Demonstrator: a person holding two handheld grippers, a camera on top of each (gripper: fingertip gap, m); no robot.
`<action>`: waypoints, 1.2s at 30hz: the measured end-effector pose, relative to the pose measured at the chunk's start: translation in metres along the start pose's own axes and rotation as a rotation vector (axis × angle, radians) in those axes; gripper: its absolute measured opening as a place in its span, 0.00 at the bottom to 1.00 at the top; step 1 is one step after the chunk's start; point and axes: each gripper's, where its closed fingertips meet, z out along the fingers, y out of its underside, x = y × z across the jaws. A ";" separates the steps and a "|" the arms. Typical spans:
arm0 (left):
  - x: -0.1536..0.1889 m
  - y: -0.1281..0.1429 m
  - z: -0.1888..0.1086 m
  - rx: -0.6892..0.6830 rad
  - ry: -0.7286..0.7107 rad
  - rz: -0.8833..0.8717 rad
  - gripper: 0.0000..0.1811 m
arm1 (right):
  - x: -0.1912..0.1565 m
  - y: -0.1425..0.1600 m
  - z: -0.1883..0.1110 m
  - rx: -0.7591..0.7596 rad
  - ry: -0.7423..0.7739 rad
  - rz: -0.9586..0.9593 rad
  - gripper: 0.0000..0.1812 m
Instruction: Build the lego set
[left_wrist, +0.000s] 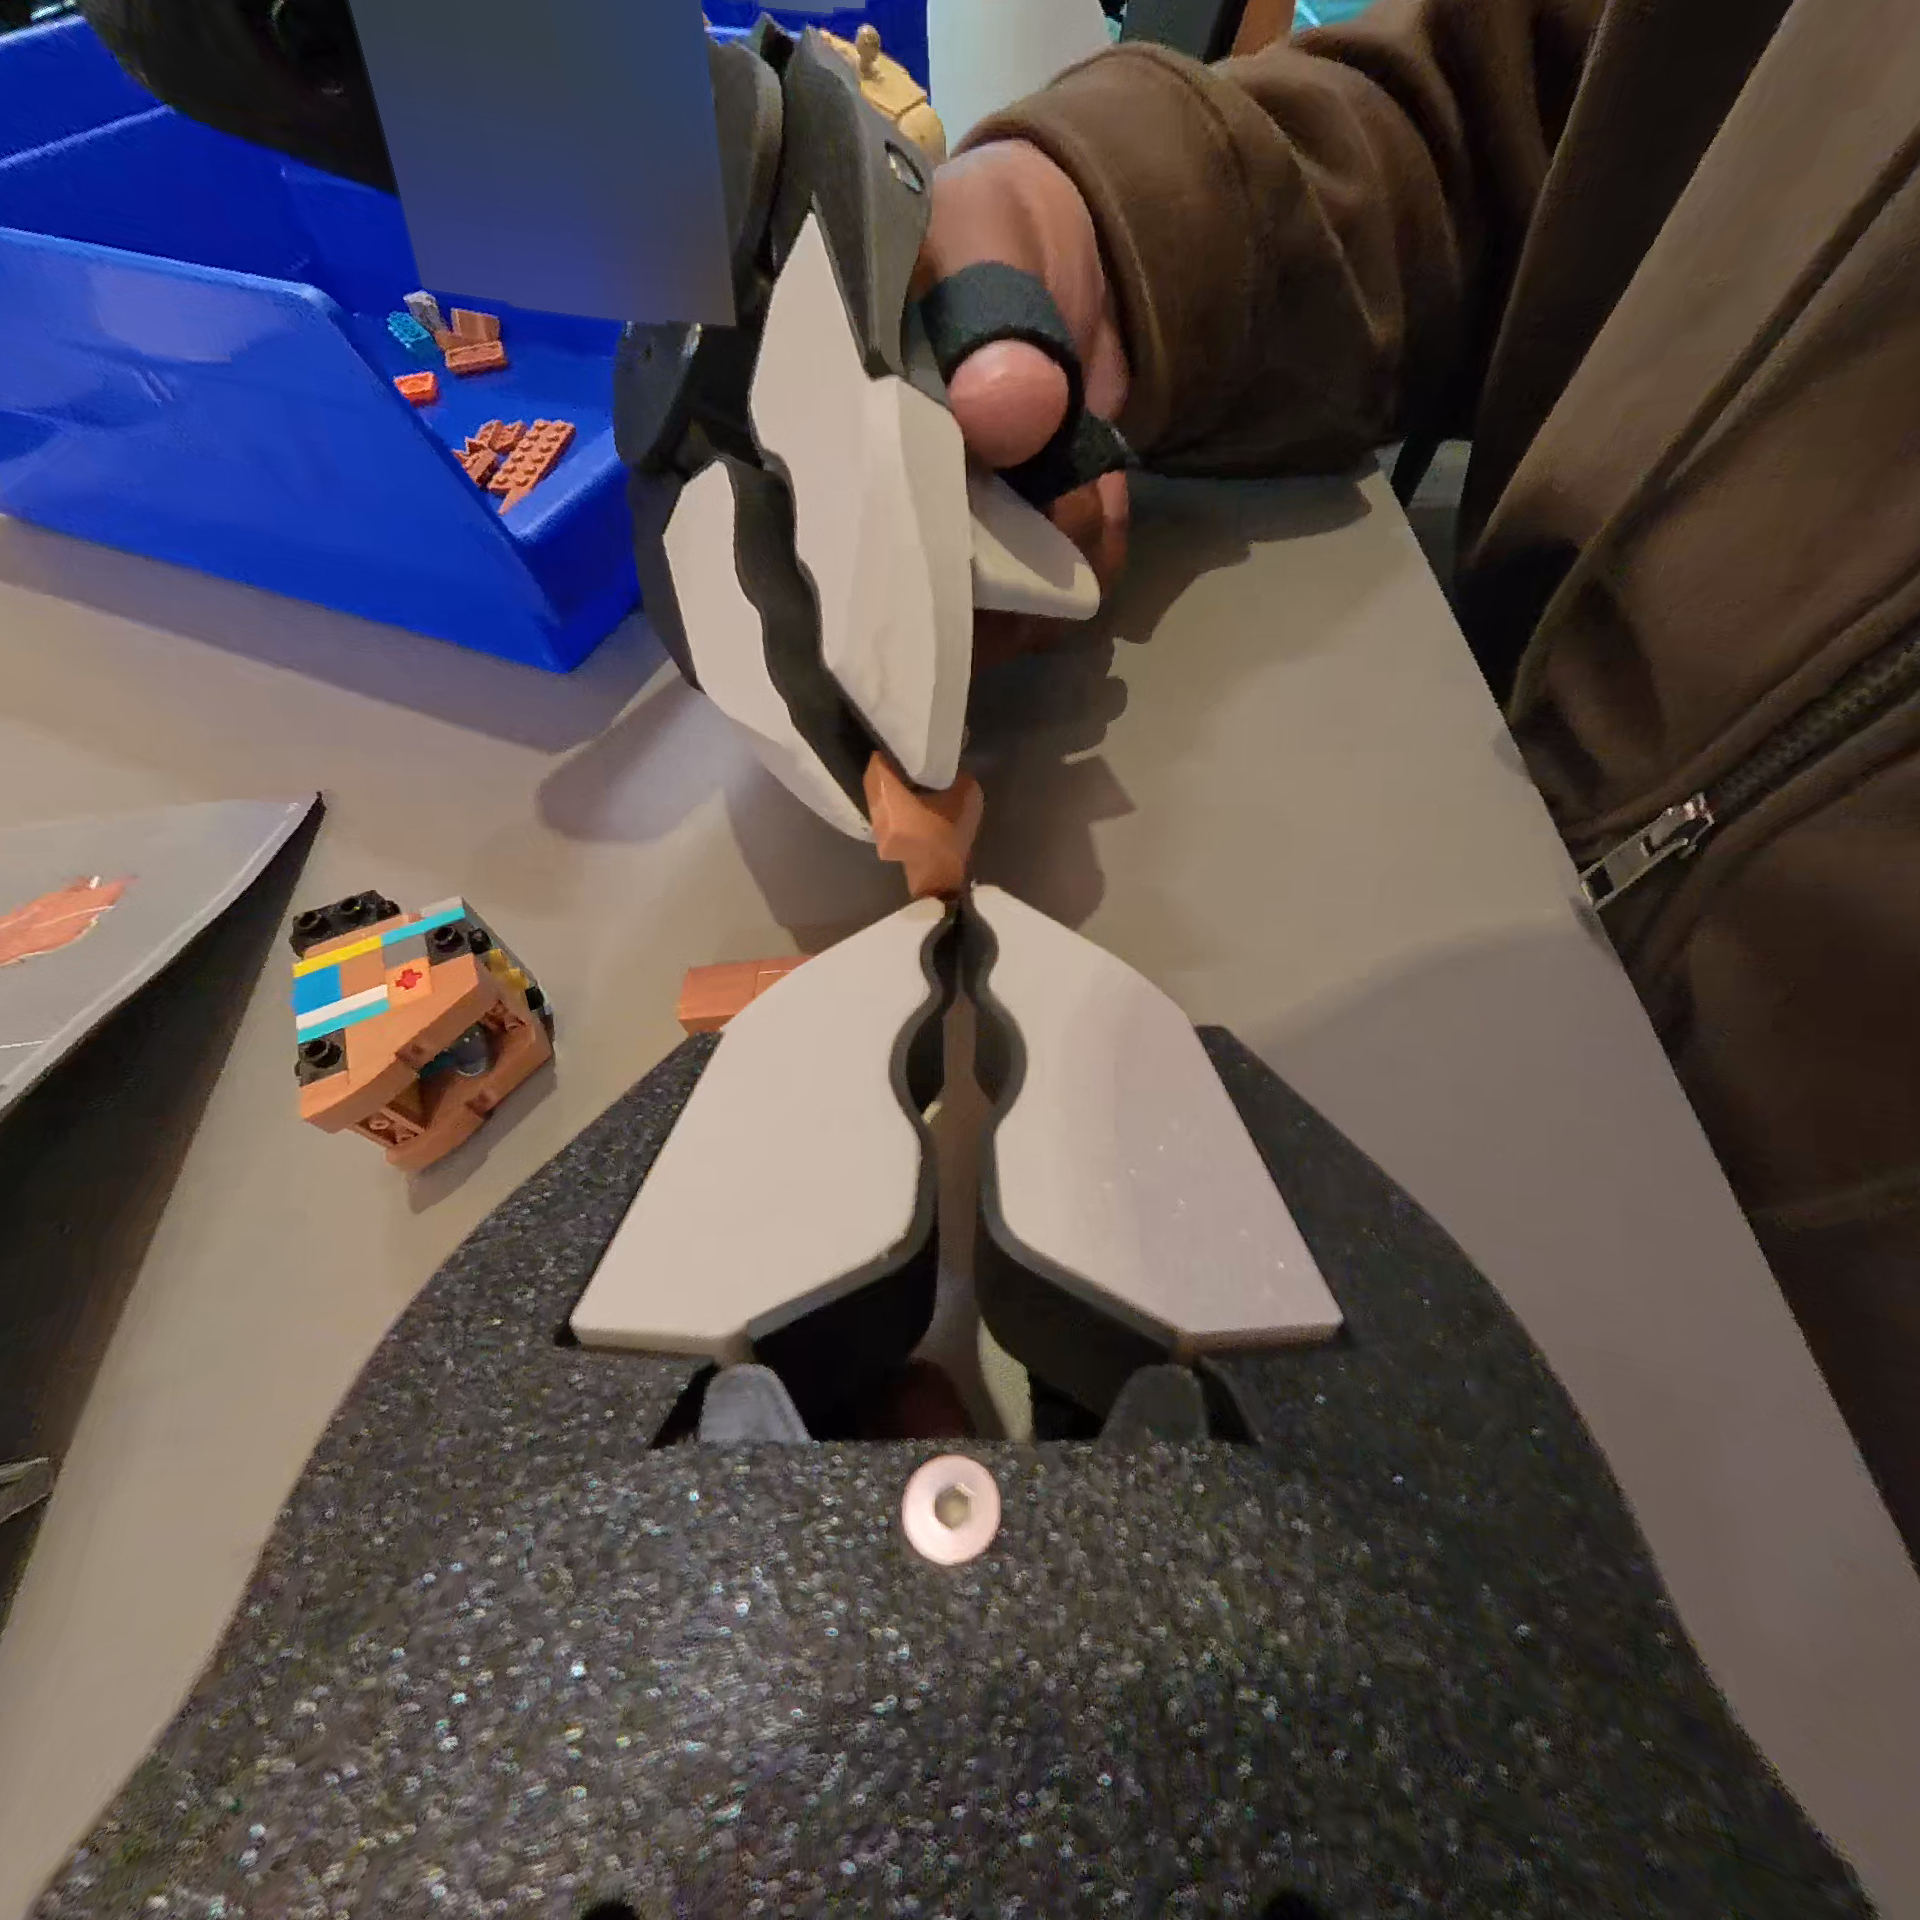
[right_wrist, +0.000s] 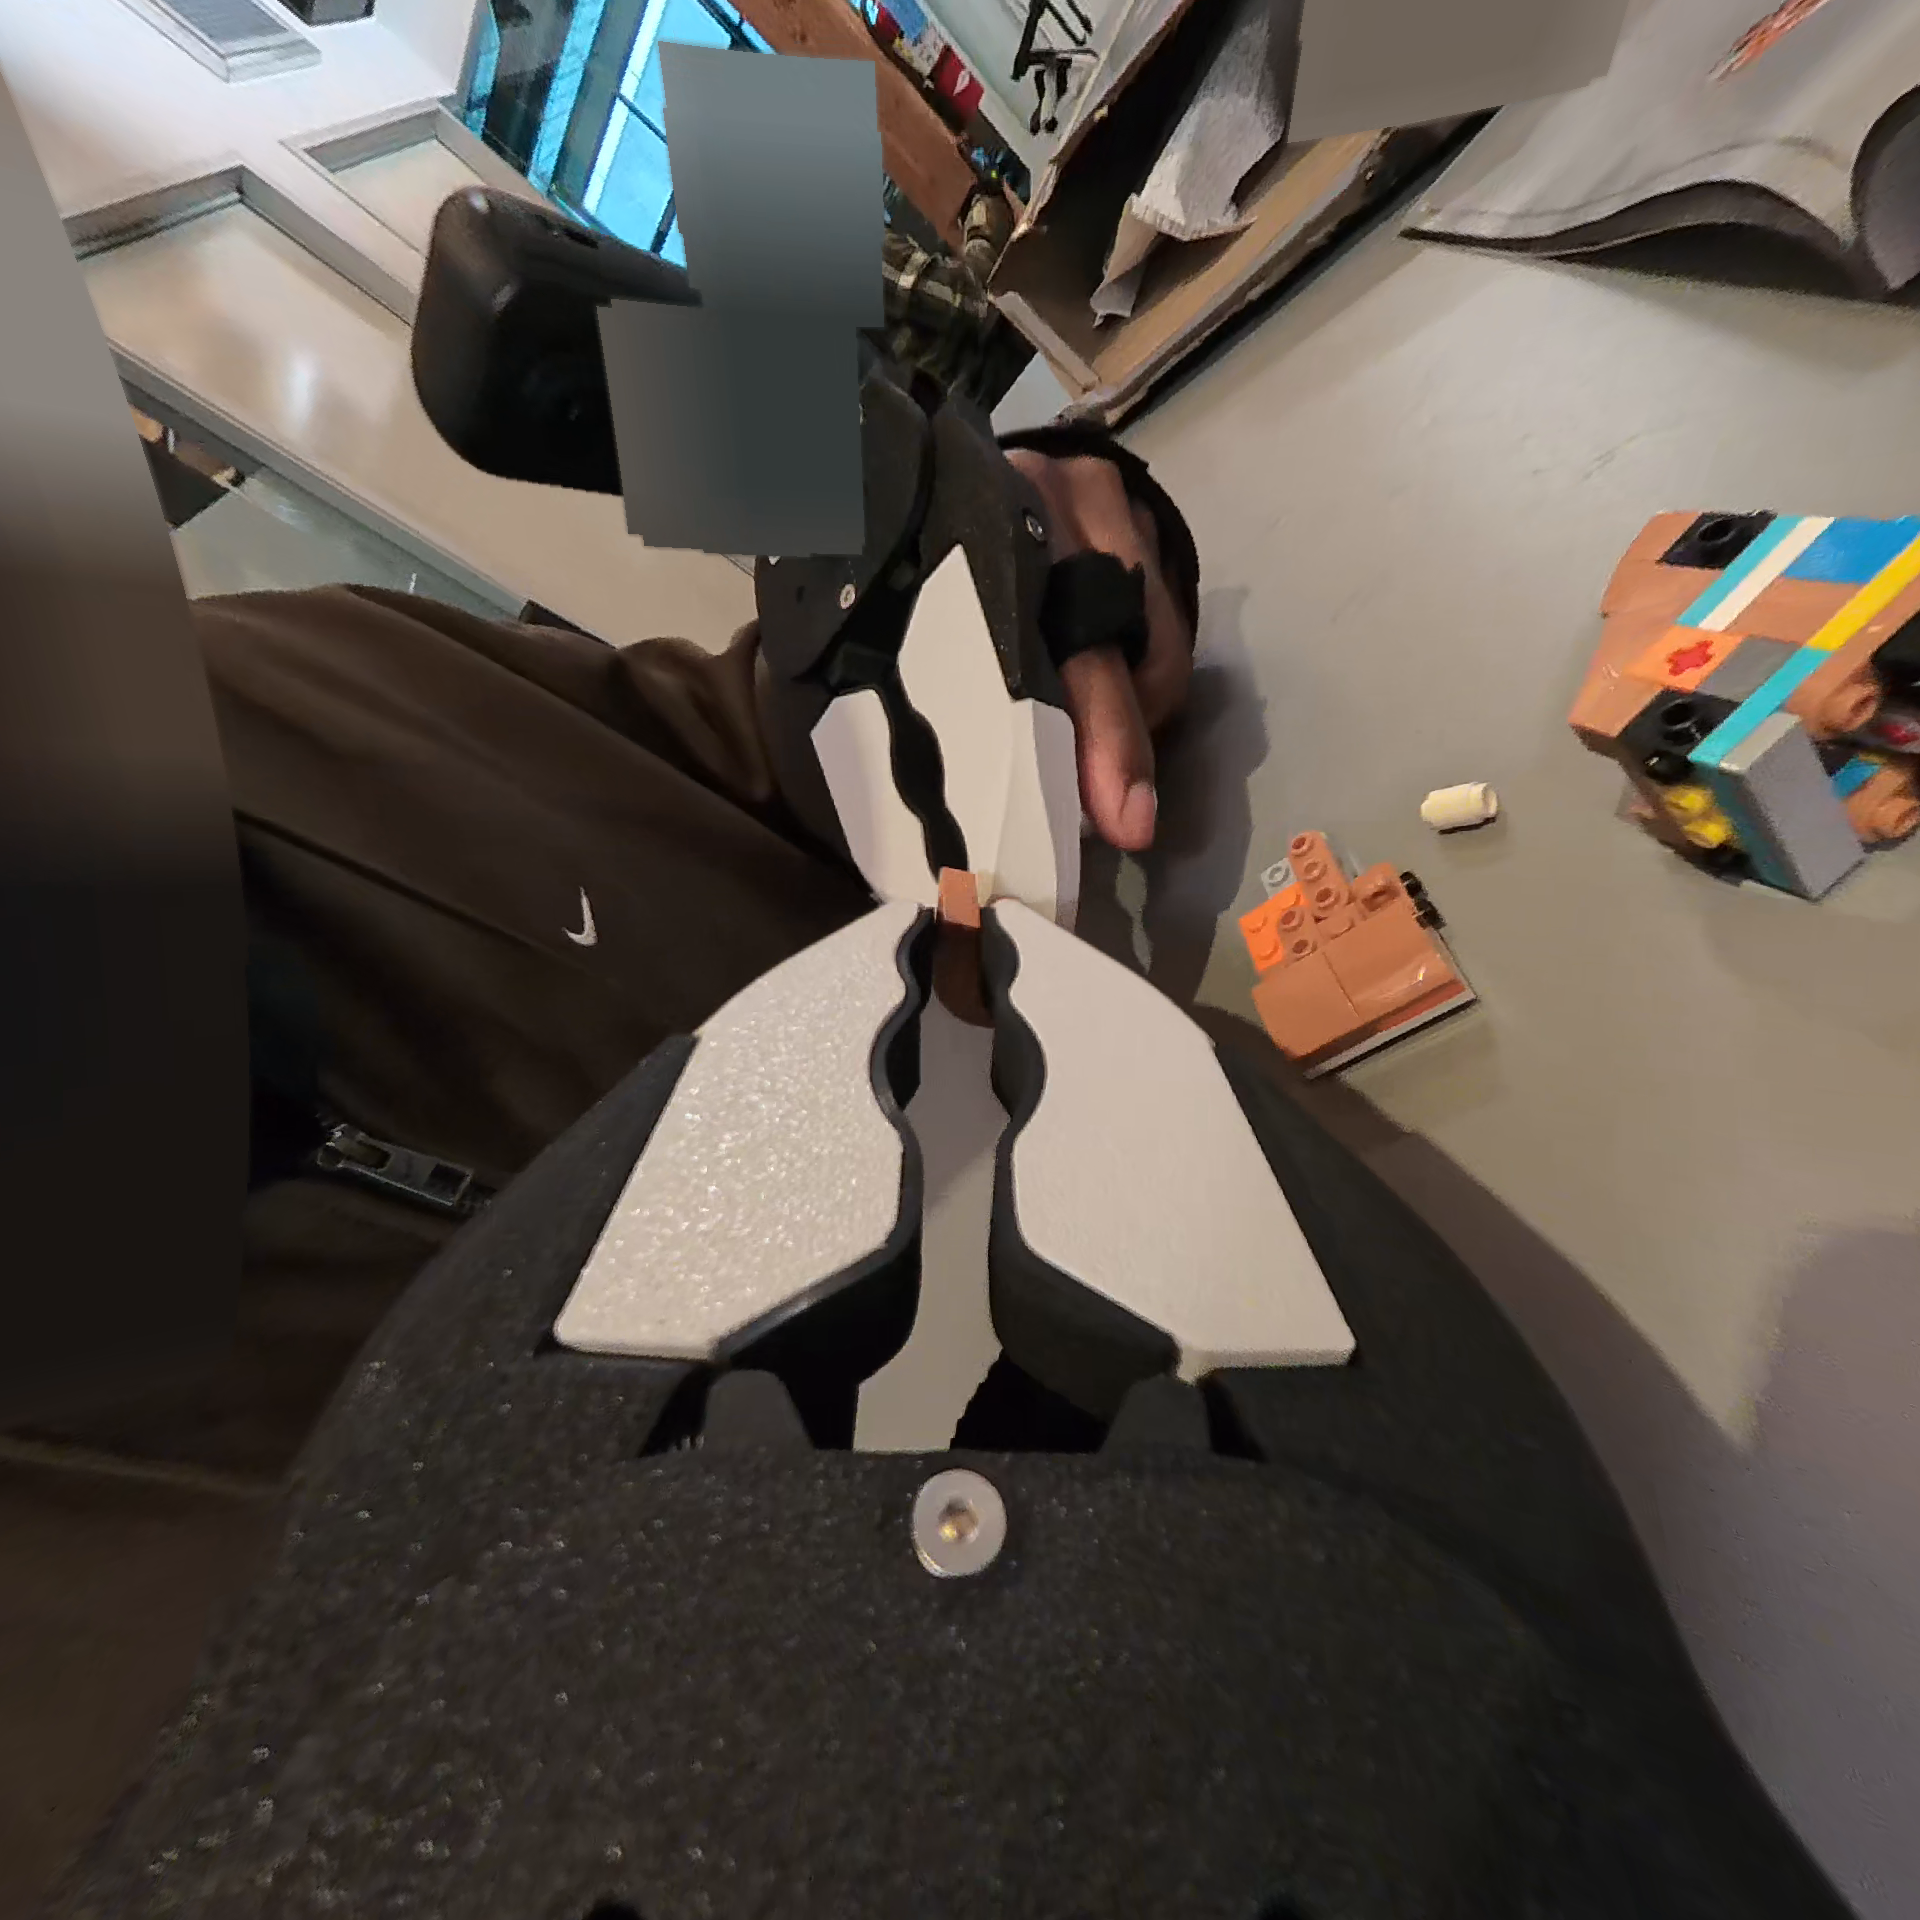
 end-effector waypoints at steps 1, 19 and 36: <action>-0.001 0.000 0.000 0.003 -0.002 -0.015 0.00 | 0.001 -0.001 0.000 0.008 0.004 0.000 0.05; -0.006 0.008 -0.005 -0.041 -0.004 -0.093 0.00 | 0.019 0.008 -0.002 -0.045 0.135 -0.049 0.08; -0.070 0.053 -0.022 -0.280 -0.336 -0.157 0.07 | 0.043 0.031 -0.009 -0.227 0.354 -0.178 0.08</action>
